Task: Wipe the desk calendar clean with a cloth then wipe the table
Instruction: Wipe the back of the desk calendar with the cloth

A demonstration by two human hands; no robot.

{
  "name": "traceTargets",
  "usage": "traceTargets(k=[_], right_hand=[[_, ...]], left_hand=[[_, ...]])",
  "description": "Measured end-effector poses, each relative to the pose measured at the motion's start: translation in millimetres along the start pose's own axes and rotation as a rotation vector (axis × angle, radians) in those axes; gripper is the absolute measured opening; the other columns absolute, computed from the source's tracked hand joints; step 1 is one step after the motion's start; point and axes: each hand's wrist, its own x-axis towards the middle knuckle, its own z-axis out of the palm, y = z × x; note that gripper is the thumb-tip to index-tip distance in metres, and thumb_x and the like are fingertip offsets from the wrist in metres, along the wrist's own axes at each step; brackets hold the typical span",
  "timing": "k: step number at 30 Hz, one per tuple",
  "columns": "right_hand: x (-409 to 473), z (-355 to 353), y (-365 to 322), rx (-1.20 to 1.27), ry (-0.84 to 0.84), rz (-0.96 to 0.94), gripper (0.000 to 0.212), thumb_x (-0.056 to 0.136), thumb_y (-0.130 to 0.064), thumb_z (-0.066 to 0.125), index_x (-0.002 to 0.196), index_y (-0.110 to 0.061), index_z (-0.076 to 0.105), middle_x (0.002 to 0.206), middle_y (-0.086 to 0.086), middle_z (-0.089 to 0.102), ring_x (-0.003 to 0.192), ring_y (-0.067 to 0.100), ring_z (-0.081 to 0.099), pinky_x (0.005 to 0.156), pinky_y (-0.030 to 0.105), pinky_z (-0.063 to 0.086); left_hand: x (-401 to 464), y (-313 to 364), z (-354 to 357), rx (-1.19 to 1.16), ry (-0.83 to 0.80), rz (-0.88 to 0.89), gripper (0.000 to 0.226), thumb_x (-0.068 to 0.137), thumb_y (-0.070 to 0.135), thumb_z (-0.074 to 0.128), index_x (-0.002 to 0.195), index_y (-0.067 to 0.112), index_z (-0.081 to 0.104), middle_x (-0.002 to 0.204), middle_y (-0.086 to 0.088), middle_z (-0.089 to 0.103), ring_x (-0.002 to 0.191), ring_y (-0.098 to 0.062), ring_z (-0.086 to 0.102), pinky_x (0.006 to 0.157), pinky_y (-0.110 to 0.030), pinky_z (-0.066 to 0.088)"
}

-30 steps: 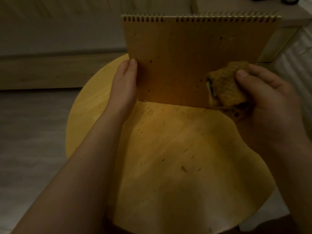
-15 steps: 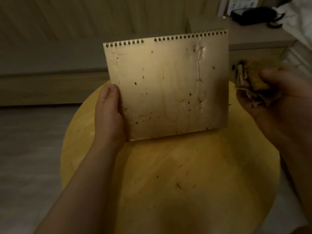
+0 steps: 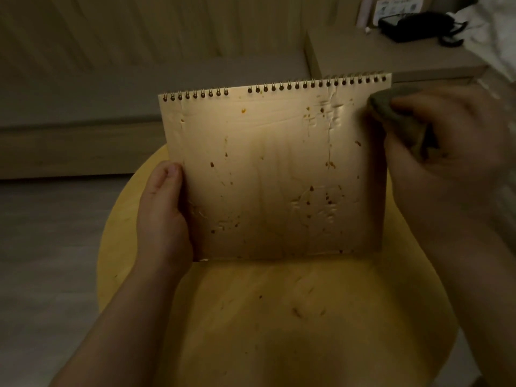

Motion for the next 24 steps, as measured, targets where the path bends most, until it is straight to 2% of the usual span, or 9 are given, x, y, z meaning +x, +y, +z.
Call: traceTargets(k=[4, 6, 8, 10, 12, 15, 19, 24], right_hand=[[-1.6, 2.7, -12.2, -0.006, -0.02, 0.018, 0.021, 0.102, -0.009, 0.07, 0.121, 0.0, 0.075, 0.113, 0.026, 0.068, 0.101, 0.047, 0.064, 0.085, 0.053, 0.053], [-2.8, 3.9, -13.7, -0.026, -0.037, -0.002, 0.024, 0.102, -0.006, 0.069, 0.125, 0.0, 0.073, 0.115, 0.027, 0.067, 0.103, 0.047, 0.064, 0.088, 0.051, 0.053], [-5.3, 5.2, -13.2, -0.074, -0.062, 0.014, 0.03, 0.102, -0.005, 0.068, 0.131, 0.001, 0.069, 0.12, 0.027, 0.067, 0.108, 0.048, 0.063, 0.094, 0.044, 0.049], [-6.3, 4.9, -13.1, -0.108, -0.079, 0.033, 0.032, 0.099, -0.003, 0.068, 0.131, 0.003, 0.067, 0.123, 0.027, 0.067, 0.112, 0.047, 0.062, 0.098, 0.035, 0.043], [-6.9, 5.2, -16.1, -0.117, -0.068, -0.002, 0.025, 0.1, -0.003, 0.067, 0.124, 0.005, 0.07, 0.12, 0.028, 0.068, 0.111, 0.049, 0.063, 0.097, 0.038, 0.046], [-6.6, 8.6, -22.9, -0.123, -0.034, -0.057, 0.021, 0.102, -0.005, 0.066, 0.12, 0.005, 0.073, 0.115, 0.03, 0.068, 0.105, 0.052, 0.064, 0.092, 0.045, 0.047], [-6.2, 15.4, -34.9, -0.111, -0.03, -0.076, 0.022, 0.103, -0.007, 0.066, 0.121, 0.003, 0.074, 0.114, 0.029, 0.068, 0.102, 0.053, 0.063, 0.088, 0.049, 0.048], [-8.8, 27.4, -59.6, -0.104, -0.067, -0.098, 0.022, 0.103, -0.008, 0.067, 0.121, 0.002, 0.075, 0.113, 0.027, 0.069, 0.101, 0.053, 0.062, 0.089, 0.041, 0.042]], left_hand=[[4.0, -2.9, -0.3, -0.019, -0.002, 0.006, 0.034, 0.104, 0.039, 0.045, 0.075, 0.033, 0.06, 0.072, 0.015, 0.052, 0.066, -0.002, 0.046, 0.066, -0.031, 0.038], [4.6, -3.4, 0.7, -0.031, -0.008, 0.013, 0.034, 0.105, 0.037, 0.044, 0.076, 0.031, 0.06, 0.073, 0.012, 0.052, 0.067, -0.003, 0.046, 0.063, -0.025, 0.041], [5.2, -2.9, 1.4, -0.038, -0.01, 0.018, 0.032, 0.106, 0.036, 0.044, 0.081, 0.029, 0.064, 0.078, 0.008, 0.057, 0.072, -0.006, 0.051, 0.065, -0.024, 0.043], [5.2, -1.2, 2.7, -0.033, -0.003, 0.033, 0.034, 0.106, 0.034, 0.044, 0.085, 0.033, 0.07, 0.081, 0.013, 0.066, 0.075, -0.002, 0.059, 0.066, -0.02, 0.047], [4.5, 1.2, 3.1, -0.028, 0.007, 0.047, 0.035, 0.107, 0.032, 0.043, 0.091, 0.037, 0.073, 0.085, 0.016, 0.071, 0.077, 0.002, 0.064, 0.063, -0.013, 0.049], [2.1, 2.8, 3.2, -0.044, 0.021, 0.052, 0.032, 0.108, 0.032, 0.044, 0.099, 0.037, 0.074, 0.094, 0.013, 0.075, 0.085, -0.001, 0.068, 0.065, -0.013, 0.051], [0.0, 5.2, 4.6, -0.075, 0.022, 0.064, 0.039, 0.109, 0.028, 0.043, 0.095, 0.044, 0.076, 0.096, 0.016, 0.076, 0.087, 0.0, 0.069, 0.067, -0.013, 0.052], [0.0, 4.7, 3.4, -0.1, 0.021, 0.076, 0.039, 0.11, 0.023, 0.043, 0.097, 0.041, 0.075, 0.097, 0.016, 0.077, 0.088, 0.002, 0.07, 0.068, -0.012, 0.052]])
